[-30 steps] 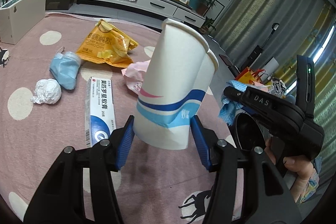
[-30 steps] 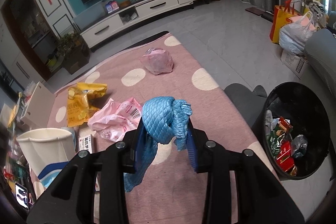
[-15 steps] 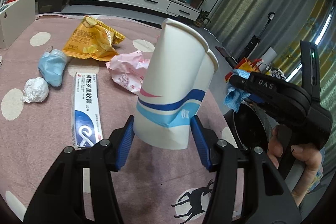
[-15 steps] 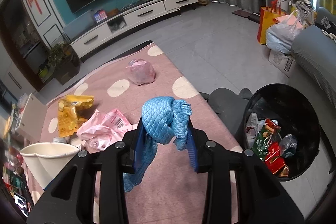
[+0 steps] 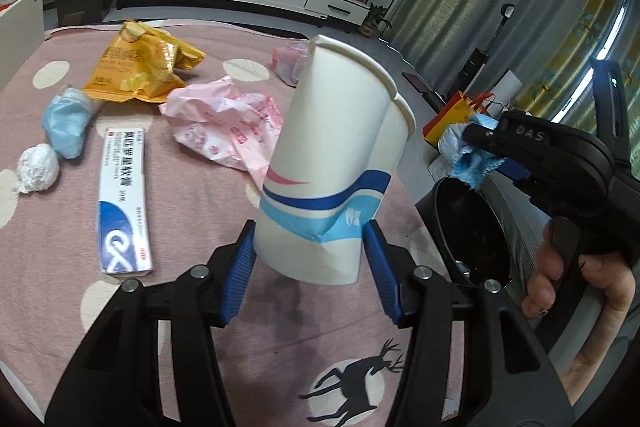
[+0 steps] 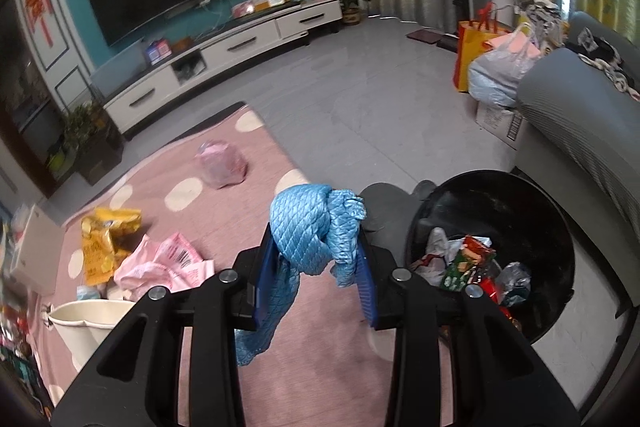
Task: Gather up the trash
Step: 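Carry the paper cup and blue cloth over the black bin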
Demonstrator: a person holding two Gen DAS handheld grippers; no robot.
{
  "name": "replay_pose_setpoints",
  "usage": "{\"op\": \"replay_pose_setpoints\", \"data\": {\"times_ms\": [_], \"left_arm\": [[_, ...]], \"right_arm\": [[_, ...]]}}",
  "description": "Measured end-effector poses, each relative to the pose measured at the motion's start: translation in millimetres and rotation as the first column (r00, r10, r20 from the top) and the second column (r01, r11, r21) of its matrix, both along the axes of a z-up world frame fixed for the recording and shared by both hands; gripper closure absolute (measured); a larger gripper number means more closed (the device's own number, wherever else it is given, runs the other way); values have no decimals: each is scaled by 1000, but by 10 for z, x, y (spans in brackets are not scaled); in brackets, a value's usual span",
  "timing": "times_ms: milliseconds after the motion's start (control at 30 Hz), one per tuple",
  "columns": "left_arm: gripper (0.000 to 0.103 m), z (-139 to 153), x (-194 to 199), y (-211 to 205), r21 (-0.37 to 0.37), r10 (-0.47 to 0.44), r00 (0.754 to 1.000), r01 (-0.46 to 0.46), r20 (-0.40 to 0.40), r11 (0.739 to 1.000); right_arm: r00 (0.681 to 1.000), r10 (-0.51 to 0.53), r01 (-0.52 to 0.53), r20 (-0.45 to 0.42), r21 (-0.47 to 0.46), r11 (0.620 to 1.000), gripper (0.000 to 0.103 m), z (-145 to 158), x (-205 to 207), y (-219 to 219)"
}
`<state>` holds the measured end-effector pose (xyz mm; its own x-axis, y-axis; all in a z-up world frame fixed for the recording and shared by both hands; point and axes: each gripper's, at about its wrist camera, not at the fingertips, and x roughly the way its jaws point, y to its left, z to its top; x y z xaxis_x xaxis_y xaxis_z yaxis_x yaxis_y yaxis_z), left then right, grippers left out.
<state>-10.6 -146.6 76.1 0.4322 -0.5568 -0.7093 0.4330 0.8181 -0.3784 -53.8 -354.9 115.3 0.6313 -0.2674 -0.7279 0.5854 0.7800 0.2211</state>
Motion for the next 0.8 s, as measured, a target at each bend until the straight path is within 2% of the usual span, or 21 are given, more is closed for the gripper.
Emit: {"op": "replay_pose_setpoints", "data": {"times_ms": [333, 467, 633, 800], "left_arm": [[48, 32, 56, -703, -41, -75, 997, 75, 5, 996], [48, -6, 55, -1067, -28, -118, 993, 118, 2, 993], [48, -44, -19, -1543, -11, -192, 981, 192, -5, 981], [48, -110, -131, -1934, -15, -269, 963, 269, -23, 963]], "right_arm": [[985, -172, 171, 11, 54, 984, 67, -28, -420, -595], [972, -235, 234, 9, 76, 969, 67, -62, -606, -799], [948, -317, 313, 11, 120, 942, 67, -143, -838, -1055], [919, -392, 392, -29, 154, 907, 66, -298, -1028, -1304]]}}
